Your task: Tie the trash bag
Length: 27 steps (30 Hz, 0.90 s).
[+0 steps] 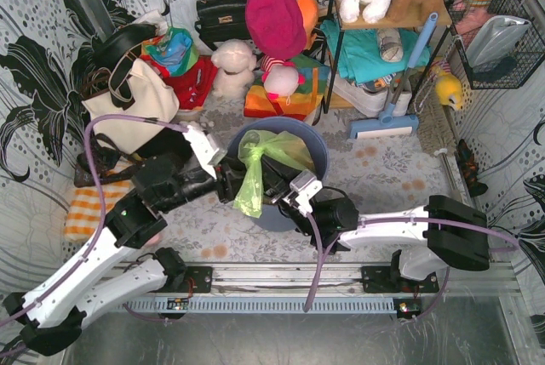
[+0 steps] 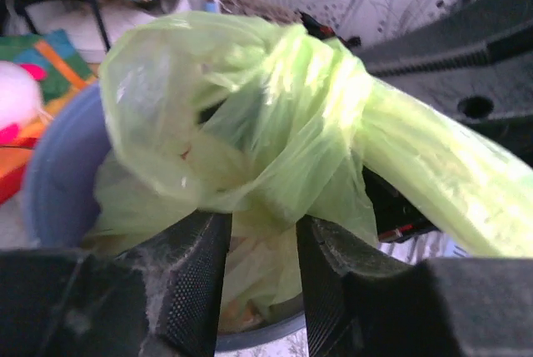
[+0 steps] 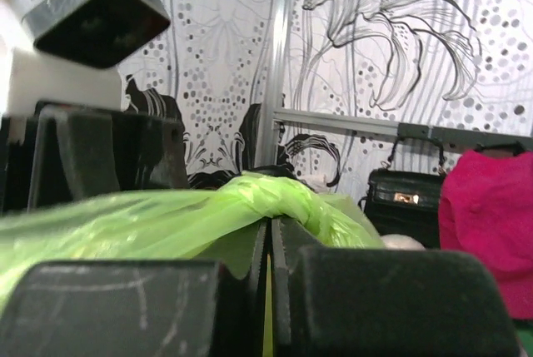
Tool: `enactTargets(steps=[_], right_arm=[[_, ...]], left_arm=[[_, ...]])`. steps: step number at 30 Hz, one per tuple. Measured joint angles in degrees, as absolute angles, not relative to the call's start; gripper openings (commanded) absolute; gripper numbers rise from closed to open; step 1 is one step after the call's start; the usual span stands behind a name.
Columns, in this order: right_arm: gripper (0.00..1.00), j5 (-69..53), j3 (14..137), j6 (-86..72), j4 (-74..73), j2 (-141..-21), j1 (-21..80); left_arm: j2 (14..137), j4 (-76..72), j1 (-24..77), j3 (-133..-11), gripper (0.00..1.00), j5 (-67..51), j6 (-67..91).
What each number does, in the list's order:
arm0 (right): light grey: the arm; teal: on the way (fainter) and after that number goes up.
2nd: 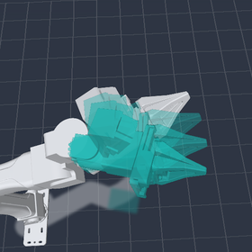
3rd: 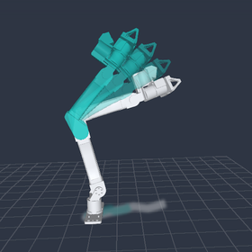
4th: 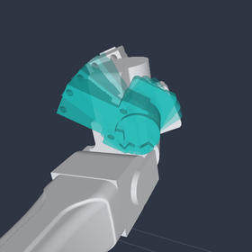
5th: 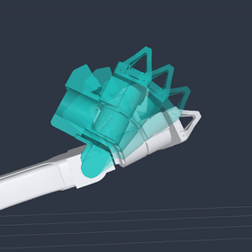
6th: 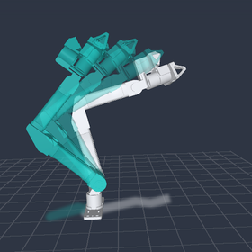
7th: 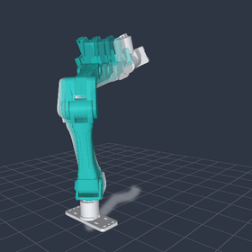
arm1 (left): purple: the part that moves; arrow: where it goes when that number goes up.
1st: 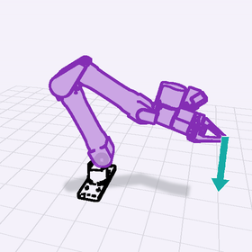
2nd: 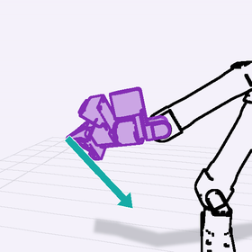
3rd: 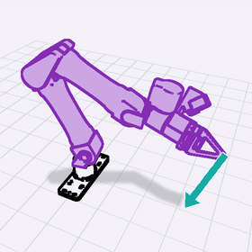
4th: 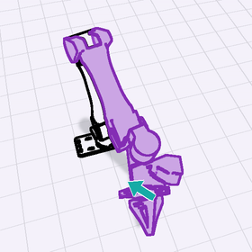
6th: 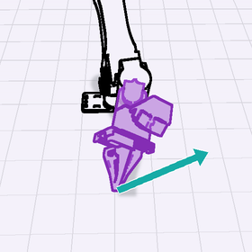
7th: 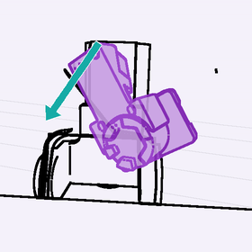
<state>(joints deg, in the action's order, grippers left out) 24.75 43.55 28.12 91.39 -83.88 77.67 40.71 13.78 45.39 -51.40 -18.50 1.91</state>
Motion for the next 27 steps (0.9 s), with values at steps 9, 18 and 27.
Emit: enactTargets(steps=[9,18,27], right_arm=[[0.0,19.0,42.8,30.4,90.7,-84.0,77.7],[0.0,19.0,42.7,32.9,90.8,-84.1,77.7],[0.0,19.3,42.7,34.2,90.8,-84.1,77.7]], left_arm=[[32.9,12.3,45.4,-51.8,0.51,-5.3,3.3],[34.7,11.0,45.7,-55.7,0.59,-0.3,4.4],[37.1,9.9,45.7,-57.0,0.66,-0.9,3.6]])
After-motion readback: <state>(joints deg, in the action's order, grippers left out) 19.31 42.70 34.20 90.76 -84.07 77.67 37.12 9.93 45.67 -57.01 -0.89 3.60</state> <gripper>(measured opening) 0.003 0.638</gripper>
